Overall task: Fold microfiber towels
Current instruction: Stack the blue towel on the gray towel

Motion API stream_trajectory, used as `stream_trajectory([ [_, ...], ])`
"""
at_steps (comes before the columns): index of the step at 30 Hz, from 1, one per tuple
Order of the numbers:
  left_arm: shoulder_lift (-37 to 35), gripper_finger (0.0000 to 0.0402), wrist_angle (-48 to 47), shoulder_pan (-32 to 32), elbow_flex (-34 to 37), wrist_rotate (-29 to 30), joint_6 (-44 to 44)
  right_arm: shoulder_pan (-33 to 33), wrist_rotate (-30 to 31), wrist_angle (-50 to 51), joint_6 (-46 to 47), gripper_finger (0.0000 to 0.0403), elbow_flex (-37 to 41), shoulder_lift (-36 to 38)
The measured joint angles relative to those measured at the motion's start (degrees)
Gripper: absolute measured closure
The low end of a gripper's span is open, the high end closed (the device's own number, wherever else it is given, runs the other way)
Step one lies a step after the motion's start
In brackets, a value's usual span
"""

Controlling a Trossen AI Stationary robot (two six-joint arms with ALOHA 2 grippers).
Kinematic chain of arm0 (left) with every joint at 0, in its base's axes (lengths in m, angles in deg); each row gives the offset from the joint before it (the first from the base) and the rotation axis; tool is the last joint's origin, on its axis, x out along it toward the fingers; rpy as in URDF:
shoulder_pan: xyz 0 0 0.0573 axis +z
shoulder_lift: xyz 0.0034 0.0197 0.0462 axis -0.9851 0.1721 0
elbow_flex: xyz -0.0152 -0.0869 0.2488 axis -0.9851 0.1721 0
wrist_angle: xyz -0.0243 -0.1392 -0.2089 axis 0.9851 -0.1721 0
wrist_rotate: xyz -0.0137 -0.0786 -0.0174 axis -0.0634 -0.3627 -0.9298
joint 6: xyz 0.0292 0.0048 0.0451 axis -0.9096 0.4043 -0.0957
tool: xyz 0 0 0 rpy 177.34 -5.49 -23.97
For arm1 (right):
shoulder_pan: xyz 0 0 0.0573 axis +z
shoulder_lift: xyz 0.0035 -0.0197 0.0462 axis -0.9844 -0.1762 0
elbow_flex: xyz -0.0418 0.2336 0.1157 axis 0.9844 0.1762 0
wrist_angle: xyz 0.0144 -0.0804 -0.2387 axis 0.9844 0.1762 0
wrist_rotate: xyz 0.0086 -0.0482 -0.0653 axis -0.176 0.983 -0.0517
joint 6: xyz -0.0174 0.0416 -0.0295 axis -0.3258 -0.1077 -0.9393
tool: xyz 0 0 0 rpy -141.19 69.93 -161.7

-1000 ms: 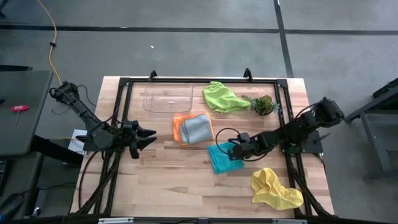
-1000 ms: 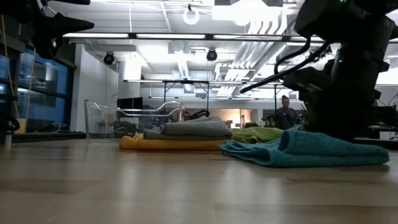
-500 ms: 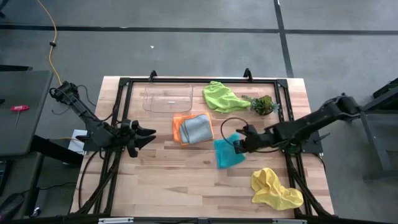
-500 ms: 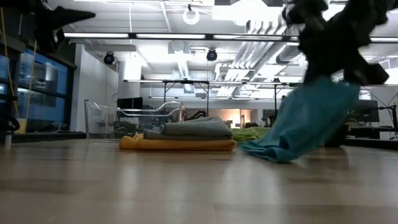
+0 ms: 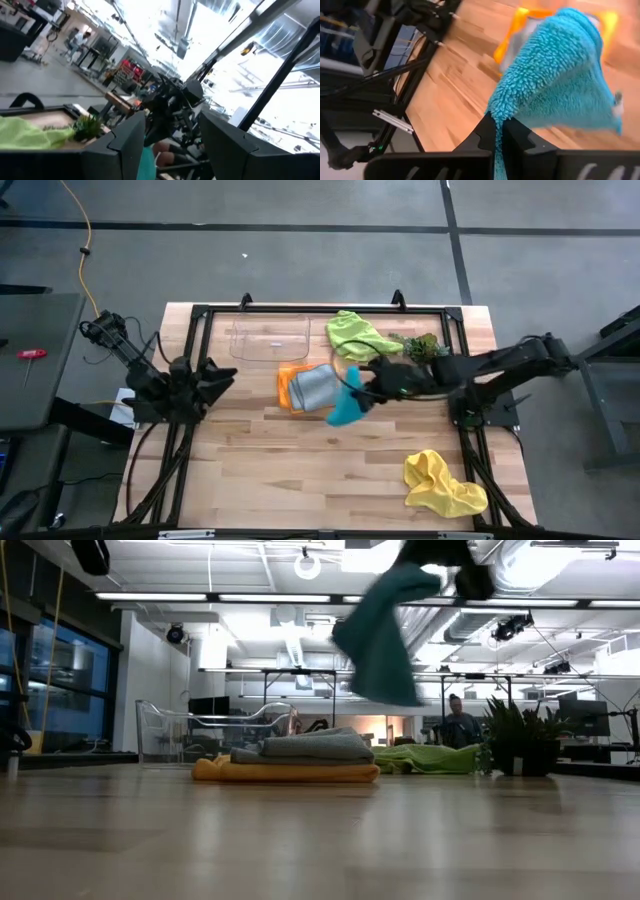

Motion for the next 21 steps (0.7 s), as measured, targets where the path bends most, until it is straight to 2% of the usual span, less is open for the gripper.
stream_trajectory([
  [5,0.0,0.022,0.0,0.0,0.0,-1.4,-0.5,-4.9,-7.7,-6.8,-8.3,0.0403,-7.2,-10.5],
  [11,0.0,0.022,0.0,0.0,0.0,-3.1,-0.4,-9.4,-16.2,-19.4,-13.1,0.0403,-15.1,-24.6],
  [16,0.0,0.022,-0.1,-0.2,0.0,-3.2,-0.4,-11.0,-17.7,-19.8,-15.6,0.0403,-18.2,-31.0],
  [21,0.0,0.022,-0.1,-0.2,0.0,-3.2,-0.4,-12.7,-15.1,-16.7,-16.1,0.0403,-13.0,-30.5],
])
